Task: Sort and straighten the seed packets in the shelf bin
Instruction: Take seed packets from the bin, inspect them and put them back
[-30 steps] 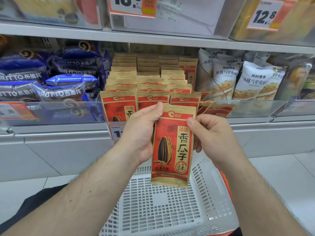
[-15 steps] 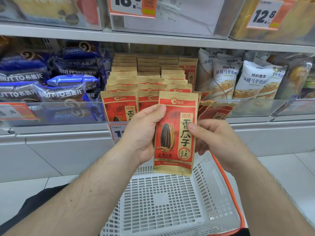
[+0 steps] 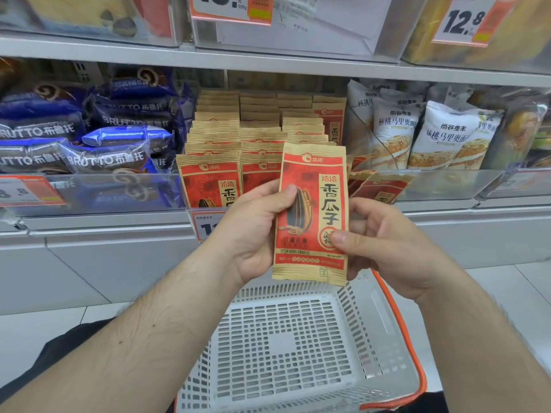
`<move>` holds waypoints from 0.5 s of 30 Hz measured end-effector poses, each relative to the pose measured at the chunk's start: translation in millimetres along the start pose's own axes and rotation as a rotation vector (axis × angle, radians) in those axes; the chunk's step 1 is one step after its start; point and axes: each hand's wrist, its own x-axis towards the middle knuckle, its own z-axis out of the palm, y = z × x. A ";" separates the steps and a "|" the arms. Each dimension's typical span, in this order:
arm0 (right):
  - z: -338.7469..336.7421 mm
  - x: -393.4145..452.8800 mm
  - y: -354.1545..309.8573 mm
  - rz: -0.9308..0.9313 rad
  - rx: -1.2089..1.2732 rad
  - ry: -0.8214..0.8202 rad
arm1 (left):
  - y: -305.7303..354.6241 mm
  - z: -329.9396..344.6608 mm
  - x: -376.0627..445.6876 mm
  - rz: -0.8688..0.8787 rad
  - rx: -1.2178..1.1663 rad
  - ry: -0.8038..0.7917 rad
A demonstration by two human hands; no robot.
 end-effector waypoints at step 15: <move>17.3 -10.6 -8.9 -0.117 -0.618 0.095 | -17.2 0.3 -3.8 0.203 0.539 0.003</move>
